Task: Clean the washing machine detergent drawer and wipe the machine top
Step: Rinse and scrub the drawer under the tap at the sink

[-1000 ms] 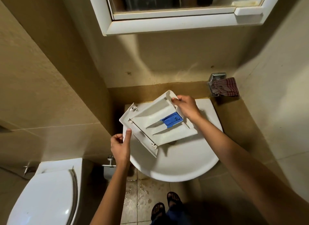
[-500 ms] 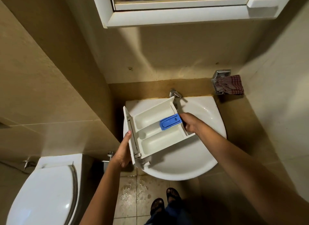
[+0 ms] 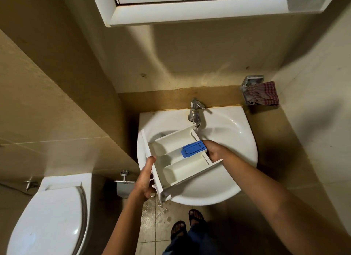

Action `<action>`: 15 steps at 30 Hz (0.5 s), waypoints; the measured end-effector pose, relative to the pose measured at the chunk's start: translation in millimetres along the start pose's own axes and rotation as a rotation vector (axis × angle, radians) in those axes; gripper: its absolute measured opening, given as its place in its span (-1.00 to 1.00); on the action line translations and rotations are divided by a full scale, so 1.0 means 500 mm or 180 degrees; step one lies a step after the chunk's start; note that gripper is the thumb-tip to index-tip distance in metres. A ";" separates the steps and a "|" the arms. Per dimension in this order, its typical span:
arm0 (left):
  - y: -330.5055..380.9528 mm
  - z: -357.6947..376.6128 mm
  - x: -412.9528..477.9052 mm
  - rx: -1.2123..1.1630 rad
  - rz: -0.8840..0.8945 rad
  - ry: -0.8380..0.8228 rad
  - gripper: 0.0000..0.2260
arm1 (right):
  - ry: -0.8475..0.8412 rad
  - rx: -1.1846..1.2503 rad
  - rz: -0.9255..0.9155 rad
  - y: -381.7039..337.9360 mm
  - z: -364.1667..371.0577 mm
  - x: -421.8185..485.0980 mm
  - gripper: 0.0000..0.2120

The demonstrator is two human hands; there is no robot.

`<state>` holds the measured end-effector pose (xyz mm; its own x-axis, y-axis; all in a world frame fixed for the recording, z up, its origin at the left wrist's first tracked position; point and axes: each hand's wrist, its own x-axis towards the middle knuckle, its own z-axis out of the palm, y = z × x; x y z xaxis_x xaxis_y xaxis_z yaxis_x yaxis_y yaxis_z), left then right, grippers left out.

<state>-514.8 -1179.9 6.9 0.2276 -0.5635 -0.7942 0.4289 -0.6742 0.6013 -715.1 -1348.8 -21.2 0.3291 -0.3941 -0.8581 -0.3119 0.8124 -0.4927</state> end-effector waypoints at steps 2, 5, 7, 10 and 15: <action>-0.010 0.010 -0.005 -0.0013 0.0039 0.0115 -0.61 | -0.0013 -0.0010 -0.0187 -0.006 -0.008 0.002 -0.78; -0.031 0.029 -0.014 -0.0135 0.0112 0.0298 -0.40 | -0.0125 0.0106 -0.0269 -0.016 -0.017 0.010 -0.79; -0.049 0.045 -0.013 -0.0198 0.0088 0.0419 -0.25 | -0.0164 -0.0035 -0.0261 -0.024 -0.024 0.021 -0.79; -0.063 0.071 -0.012 -0.0421 0.0081 0.0521 -0.22 | -0.0056 -0.0465 -0.0313 -0.044 -0.036 0.036 -0.77; -0.067 0.113 -0.013 -0.0633 0.0126 0.0477 -0.21 | 0.0493 -0.1836 -0.0662 -0.092 -0.064 0.024 -0.83</action>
<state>-579.9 -1180.6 -3.2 0.3682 -0.5006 -0.7835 0.5772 -0.5376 0.6147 -725.4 -1404.7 -13.6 0.3153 -0.6116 -0.7257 -0.6997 0.3667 -0.6131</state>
